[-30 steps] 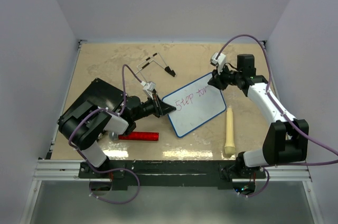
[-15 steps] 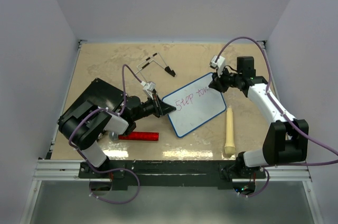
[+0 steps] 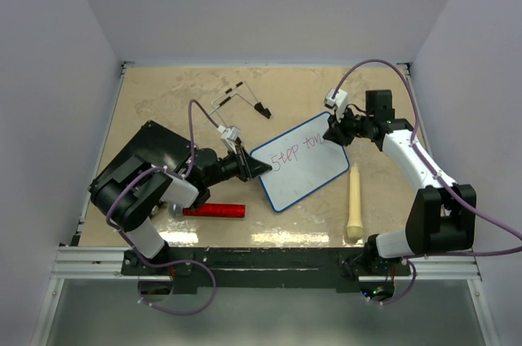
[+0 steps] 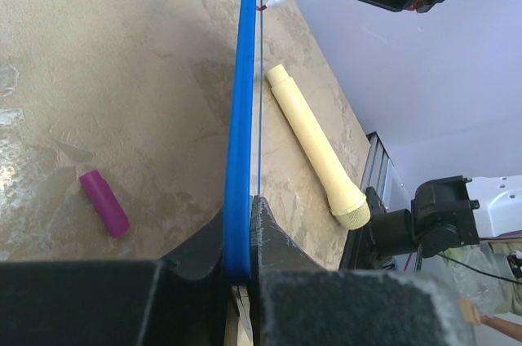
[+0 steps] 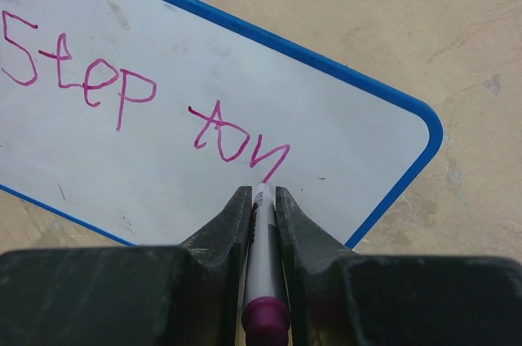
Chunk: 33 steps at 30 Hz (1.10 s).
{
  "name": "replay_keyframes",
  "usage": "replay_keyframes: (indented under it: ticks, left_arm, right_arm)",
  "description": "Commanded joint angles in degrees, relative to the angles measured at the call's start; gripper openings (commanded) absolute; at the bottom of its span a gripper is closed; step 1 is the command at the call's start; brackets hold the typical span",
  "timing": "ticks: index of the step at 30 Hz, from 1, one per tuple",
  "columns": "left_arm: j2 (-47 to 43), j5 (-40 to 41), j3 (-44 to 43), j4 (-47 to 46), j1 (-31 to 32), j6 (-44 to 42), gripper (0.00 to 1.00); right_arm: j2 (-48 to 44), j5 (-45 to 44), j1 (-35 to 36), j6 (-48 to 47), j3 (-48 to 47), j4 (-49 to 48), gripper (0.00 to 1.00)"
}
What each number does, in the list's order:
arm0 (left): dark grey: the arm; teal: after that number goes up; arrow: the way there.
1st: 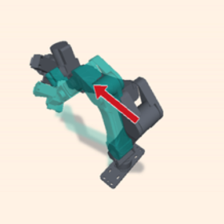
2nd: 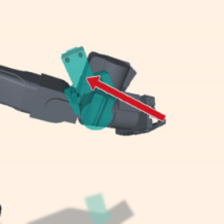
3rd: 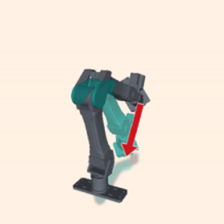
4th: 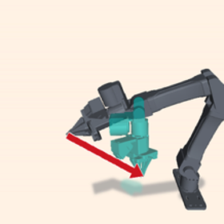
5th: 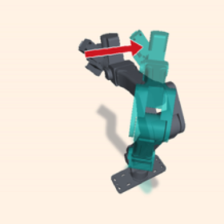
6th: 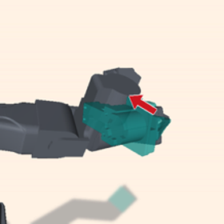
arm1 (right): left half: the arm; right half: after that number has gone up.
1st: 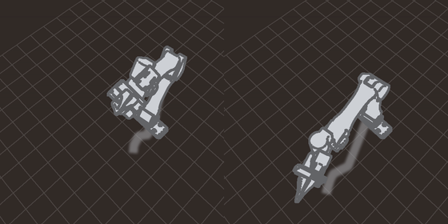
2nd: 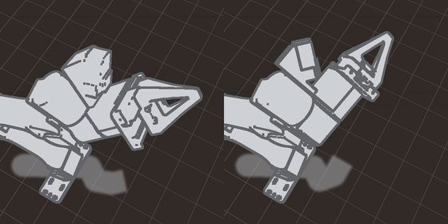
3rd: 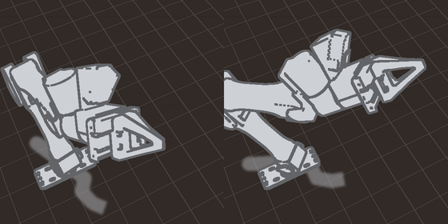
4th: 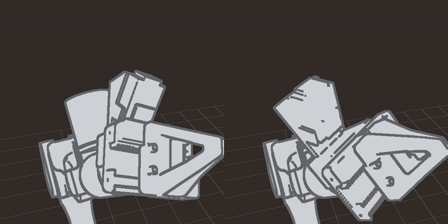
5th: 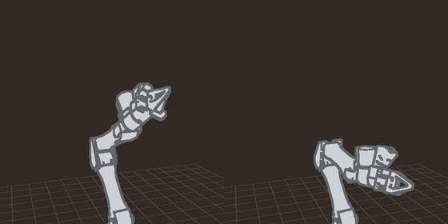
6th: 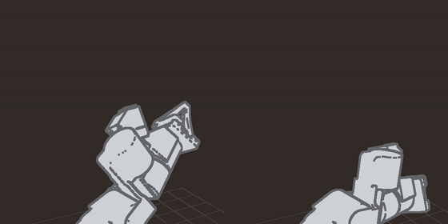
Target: Write a sentence on the whiteboard
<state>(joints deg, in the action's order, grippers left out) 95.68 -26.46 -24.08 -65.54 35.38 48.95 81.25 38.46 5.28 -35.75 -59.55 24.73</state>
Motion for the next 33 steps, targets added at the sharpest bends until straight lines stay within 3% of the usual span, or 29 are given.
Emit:
replay_keyframes:
  ticks: [1, 11, 21, 33]
  left_arm:
    - [0.12, -1.67, -0.1, -4.95, 0.4, -3.16, 0.0]
    - [0.39, -1.67, -0.36, -4.78, 0.4, -3.16, 0.0]
    - [0.47, -1.58, -0.27, -4.95, 0.4, -3.16, 0.0]
    - [0.65, -1.75, 0.08, -5.56, 0.4, -3.07, 0.0]
  right_arm:
    - [0.57, -1.1, -0.09, 1.03, -3.11, -4.25, 0.0]
    - [0.58, 0.12, -1.23, 1.91, -7.77, -3.47, 0.0]
    - [-6.98, 2.59, -1.5, -0.11, -2.69, 0.67, 0.0]
    - [-6.55, 6.63, -4.66, -2.05, -0.48, -0.73, 0.0]
